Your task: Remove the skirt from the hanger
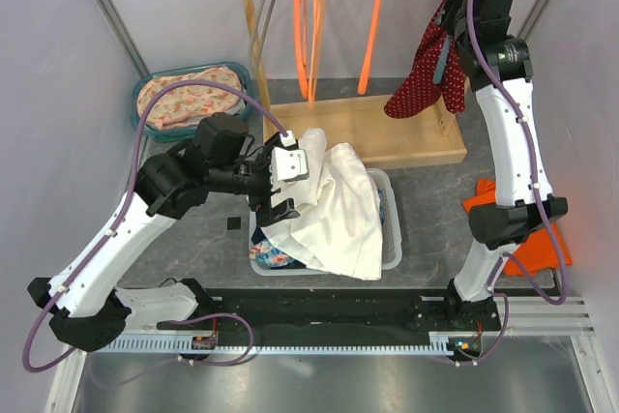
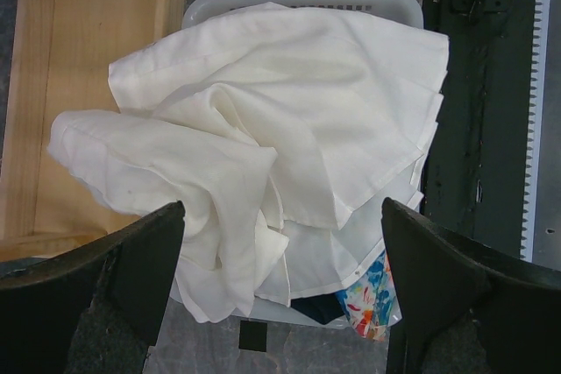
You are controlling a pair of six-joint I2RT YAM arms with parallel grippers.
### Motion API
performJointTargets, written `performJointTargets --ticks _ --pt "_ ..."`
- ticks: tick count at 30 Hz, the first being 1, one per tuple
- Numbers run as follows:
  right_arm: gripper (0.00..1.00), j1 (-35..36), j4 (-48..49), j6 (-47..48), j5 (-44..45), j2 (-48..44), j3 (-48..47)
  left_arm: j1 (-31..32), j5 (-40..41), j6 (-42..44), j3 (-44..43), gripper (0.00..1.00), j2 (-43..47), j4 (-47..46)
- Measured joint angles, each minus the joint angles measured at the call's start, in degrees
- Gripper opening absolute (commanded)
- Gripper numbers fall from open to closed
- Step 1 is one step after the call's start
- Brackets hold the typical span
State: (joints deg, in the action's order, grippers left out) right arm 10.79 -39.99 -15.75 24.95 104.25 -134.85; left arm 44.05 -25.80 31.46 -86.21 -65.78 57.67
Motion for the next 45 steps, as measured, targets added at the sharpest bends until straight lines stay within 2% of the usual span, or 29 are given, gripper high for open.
performJointTargets --ticks 7,18,20,21,24,40,45 --pt "0.50 2.01 -0.44 1.62 3.50 0.33 -3.06 0.00 -0.02 0.00 0.02 1.00 0.20 0.02" --pt "0.52 2.12 -2.34 2.56 6.73 1.95 -4.04 0.00 -0.02 0.00 0.04 1.00 0.42 0.04" --pt "0.40 2.12 -2.69 2.69 6.91 1.97 -3.91 0.00 -0.07 -0.02 0.04 1.00 0.42 0.04" --pt "0.23 2.12 -2.80 2.91 6.93 1.97 -3.85 0.00 -0.07 0.00 0.04 1.00 0.42 0.04" --pt "0.00 2.12 -3.23 3.54 6.27 1.97 -3.58 0.00 -0.11 0.00 0.04 1.00 0.42 0.07" --pt "0.00 5.25 2.84 8.11 6.34 0.68 -2.71 0.00 -0.31 0.00 0.04 1.00 0.42 0.09" --pt "0.00 6.32 5.44 10.34 3.39 -2.29 -0.28 0.00 -0.31 -0.02 0.04 1.00 0.42 0.09"
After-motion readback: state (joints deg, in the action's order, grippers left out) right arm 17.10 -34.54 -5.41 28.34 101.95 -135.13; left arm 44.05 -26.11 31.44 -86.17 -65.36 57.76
